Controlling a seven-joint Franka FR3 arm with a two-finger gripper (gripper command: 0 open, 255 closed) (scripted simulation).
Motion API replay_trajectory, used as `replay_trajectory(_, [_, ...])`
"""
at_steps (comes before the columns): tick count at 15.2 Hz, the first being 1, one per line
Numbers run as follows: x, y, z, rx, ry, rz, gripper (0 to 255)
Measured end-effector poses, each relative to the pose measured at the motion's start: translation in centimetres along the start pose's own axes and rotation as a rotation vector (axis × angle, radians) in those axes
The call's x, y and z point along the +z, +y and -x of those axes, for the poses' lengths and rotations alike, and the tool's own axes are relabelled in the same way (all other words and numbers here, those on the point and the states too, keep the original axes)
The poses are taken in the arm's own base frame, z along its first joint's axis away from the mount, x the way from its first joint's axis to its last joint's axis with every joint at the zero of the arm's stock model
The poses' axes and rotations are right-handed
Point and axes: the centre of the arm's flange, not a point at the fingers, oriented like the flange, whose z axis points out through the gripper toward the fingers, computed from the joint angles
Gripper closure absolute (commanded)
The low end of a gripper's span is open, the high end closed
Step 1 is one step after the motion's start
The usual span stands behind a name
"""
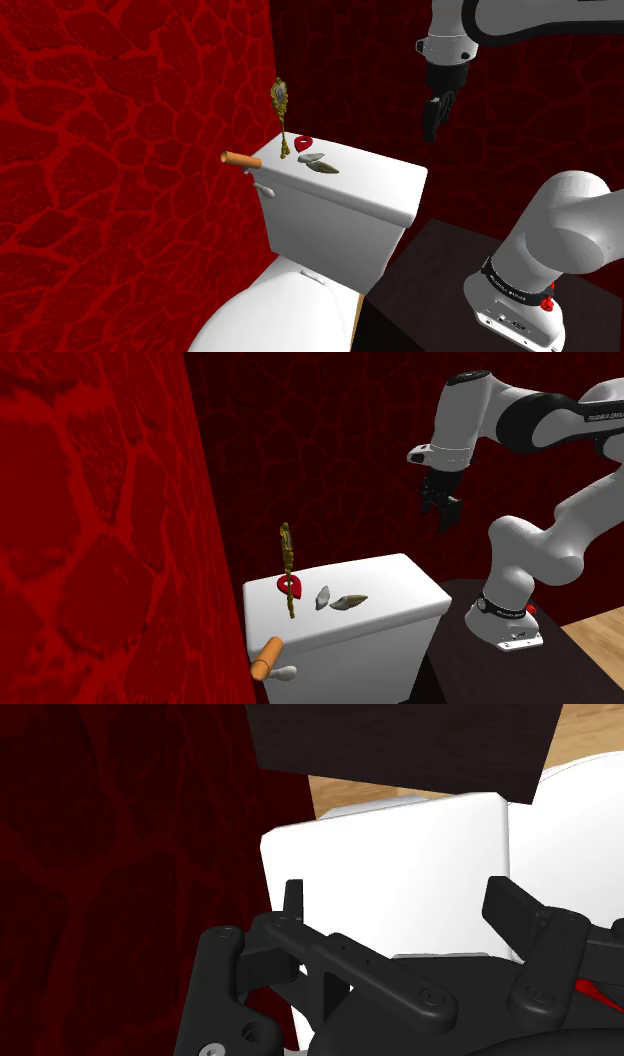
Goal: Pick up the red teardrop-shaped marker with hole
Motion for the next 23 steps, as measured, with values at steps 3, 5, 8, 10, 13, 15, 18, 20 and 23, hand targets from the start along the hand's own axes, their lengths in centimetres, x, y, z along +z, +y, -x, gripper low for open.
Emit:
replay_trajectory(3, [0.1, -0.7, -1.1, 0.032, 0.002, -0.005, 0])
replay_trajectory(5, [0.6, -1.4, -3.2, 0.081, 0.004, -0.012, 0])
replay_trajectory(8, [1.5, -2.9, -6.7, 0.162, 0.007, -0.026, 0])
replay_trajectory(10, [2.1, -3.6, -9.0, 0.216, 0.010, -0.035, 0])
replay_trajectory(13, [2.9, -4.9, -12.5, 0.299, 0.015, -0.048, 0])
replay_trajectory(15, [3.4, -5.2, -15.3, 0.354, 0.019, -0.058, 0])
replay_trajectory(18, [4.1, -5.8, -18.7, 0.436, 0.023, -0.071, 0])
replay_trajectory(20, [4.5, -5.8, -21.2, 0.491, 0.025, -0.080, 0])
replay_trajectory(23, [4.9, -5.4, -25.0, 0.574, 0.030, -0.094, 0])
